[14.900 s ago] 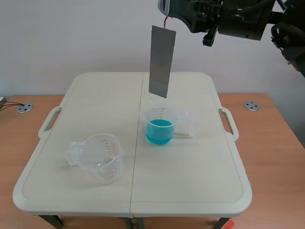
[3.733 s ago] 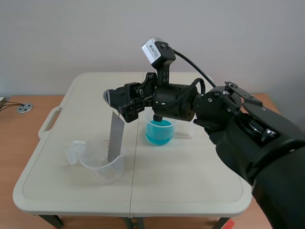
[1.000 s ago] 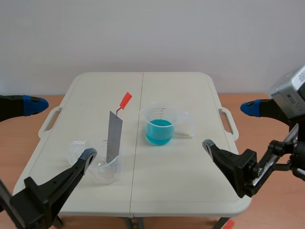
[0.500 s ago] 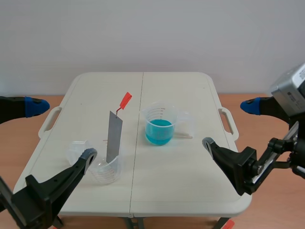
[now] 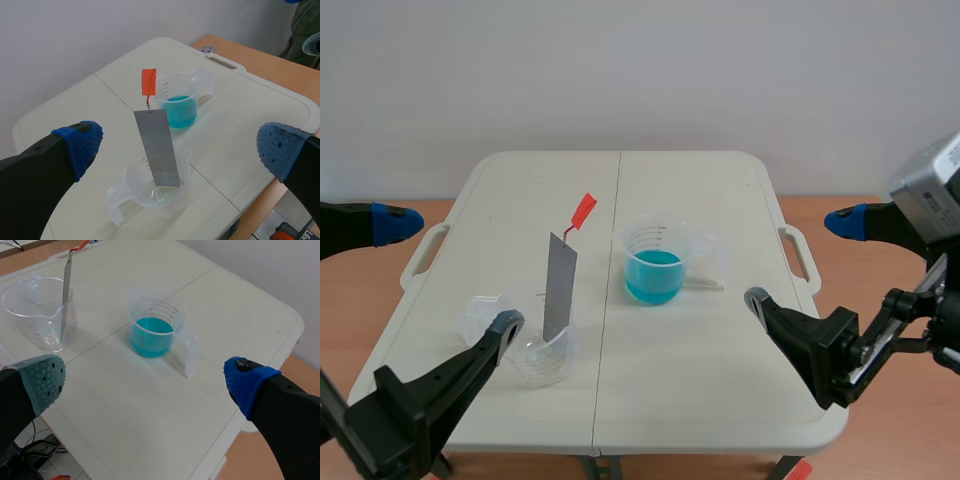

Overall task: Hold the metal plate by the orange handle, dip it into the blue solution, take it out and point at it, then put the plate back in the beaker on the left.
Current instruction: 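Return to the home posture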

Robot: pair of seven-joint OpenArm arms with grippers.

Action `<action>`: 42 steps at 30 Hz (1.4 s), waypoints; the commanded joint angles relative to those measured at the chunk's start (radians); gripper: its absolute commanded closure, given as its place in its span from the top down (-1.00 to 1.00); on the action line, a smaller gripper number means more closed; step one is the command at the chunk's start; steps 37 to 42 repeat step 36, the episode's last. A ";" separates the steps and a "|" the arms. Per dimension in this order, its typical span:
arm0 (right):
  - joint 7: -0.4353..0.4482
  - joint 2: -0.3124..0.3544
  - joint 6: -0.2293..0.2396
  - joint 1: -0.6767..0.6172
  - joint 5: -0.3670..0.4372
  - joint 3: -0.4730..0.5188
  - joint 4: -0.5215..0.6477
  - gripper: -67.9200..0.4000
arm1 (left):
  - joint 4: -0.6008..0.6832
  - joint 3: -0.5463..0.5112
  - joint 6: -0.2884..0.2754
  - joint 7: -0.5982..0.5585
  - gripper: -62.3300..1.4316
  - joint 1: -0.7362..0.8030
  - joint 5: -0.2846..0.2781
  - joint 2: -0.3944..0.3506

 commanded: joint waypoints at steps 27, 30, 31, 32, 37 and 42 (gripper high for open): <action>-0.013 0.010 0.000 0.012 0.011 0.007 0.016 0.95 | 0.024 -0.002 0.002 -0.088 1.00 0.136 -0.013 0.004; -0.011 0.010 0.000 0.012 0.011 0.007 0.016 0.95 | 0.024 -0.002 0.002 -0.085 1.00 0.136 -0.013 0.004; -0.011 0.010 0.000 0.012 0.011 0.007 0.016 0.95 | 0.024 -0.002 0.002 -0.082 1.00 0.136 -0.013 0.004; -0.011 0.010 0.000 0.012 0.011 0.007 0.016 0.95 | 0.024 -0.002 0.002 -0.080 1.00 0.136 -0.013 0.004; -0.008 0.010 0.000 0.012 0.011 0.007 0.016 0.95 | 0.024 -0.002 0.002 -0.058 1.00 0.136 -0.013 0.004; -0.008 0.010 0.000 0.012 0.011 0.007 0.016 0.95 | 0.024 -0.002 0.002 -0.058 1.00 0.136 -0.013 0.004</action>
